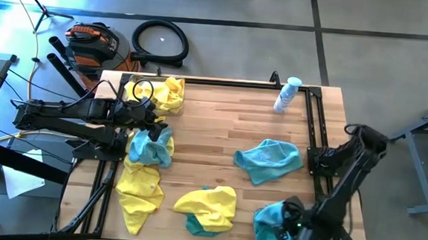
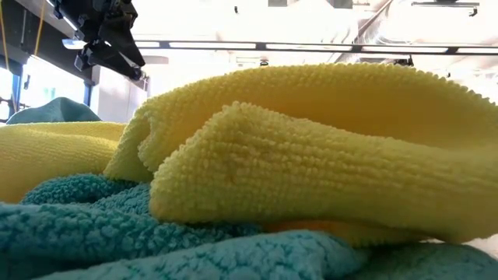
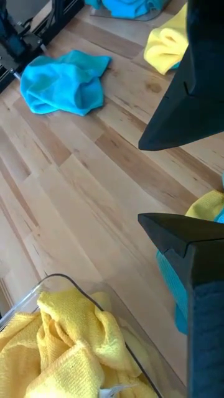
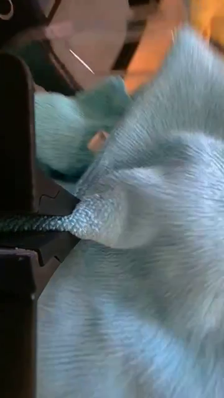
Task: Sort microfiber towel by color & place in baskets
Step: Put the blue towel into the bottom transparent bin
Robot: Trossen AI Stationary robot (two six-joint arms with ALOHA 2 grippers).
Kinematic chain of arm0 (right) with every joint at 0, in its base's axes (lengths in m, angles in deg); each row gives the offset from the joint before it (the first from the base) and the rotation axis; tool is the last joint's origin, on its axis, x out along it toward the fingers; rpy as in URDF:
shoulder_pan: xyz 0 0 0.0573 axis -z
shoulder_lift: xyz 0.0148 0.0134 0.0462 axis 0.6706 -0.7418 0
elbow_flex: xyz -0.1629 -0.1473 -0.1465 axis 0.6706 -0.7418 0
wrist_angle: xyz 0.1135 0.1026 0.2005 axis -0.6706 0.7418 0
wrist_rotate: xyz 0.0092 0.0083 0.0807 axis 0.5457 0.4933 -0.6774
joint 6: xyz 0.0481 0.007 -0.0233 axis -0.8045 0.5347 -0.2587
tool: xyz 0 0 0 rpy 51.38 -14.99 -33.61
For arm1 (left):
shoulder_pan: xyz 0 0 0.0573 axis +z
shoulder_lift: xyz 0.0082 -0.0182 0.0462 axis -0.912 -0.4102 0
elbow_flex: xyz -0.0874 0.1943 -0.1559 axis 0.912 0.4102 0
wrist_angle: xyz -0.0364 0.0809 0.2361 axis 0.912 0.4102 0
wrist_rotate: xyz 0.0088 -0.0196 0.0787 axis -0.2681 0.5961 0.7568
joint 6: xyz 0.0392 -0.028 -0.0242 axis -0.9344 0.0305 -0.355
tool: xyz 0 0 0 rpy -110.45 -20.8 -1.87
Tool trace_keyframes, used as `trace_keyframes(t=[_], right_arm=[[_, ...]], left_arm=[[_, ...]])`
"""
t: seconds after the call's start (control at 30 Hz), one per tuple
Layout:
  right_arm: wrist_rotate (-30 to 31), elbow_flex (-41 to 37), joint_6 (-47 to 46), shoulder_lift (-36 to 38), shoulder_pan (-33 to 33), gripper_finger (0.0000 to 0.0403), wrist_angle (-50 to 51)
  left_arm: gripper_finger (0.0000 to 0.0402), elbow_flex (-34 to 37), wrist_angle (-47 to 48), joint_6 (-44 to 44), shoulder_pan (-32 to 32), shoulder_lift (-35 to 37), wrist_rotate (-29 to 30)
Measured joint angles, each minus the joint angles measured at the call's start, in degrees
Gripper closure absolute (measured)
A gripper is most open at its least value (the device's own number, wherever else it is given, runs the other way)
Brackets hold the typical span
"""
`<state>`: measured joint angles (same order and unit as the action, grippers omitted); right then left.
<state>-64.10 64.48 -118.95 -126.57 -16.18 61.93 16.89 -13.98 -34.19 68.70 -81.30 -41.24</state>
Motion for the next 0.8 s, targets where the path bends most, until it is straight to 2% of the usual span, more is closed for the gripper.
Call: trace_keyframes(t=[0.13, 0.43, 0.57, 0.8], right_arm=[[-2.76, -4.49, 1.93, -3.74, 1.75, 0.0403, -7.64], [-3.41, -4.48, -0.97, -12.6, 2.04, 0.039, -10.35], [-2.1, -4.55, -1.12, -13.21, 1.89, 0.0358, -11.34], [-1.25, -4.73, -1.18, -11.45, 2.02, 0.0271, -11.85]], left_arm=[[0.0239, 0.0, 0.02, -0.27, 0.0, 0.0, 0.0], [0.0239, 0.0, 0.09, -0.44, 0.0, 0.0, 0.0], [0.0239, 0.0, 0.09, -0.46, 0.0, -0.02, 0.0], [0.0239, 0.0, 0.11, -0.46, 0.0, -0.02, 0.01]])
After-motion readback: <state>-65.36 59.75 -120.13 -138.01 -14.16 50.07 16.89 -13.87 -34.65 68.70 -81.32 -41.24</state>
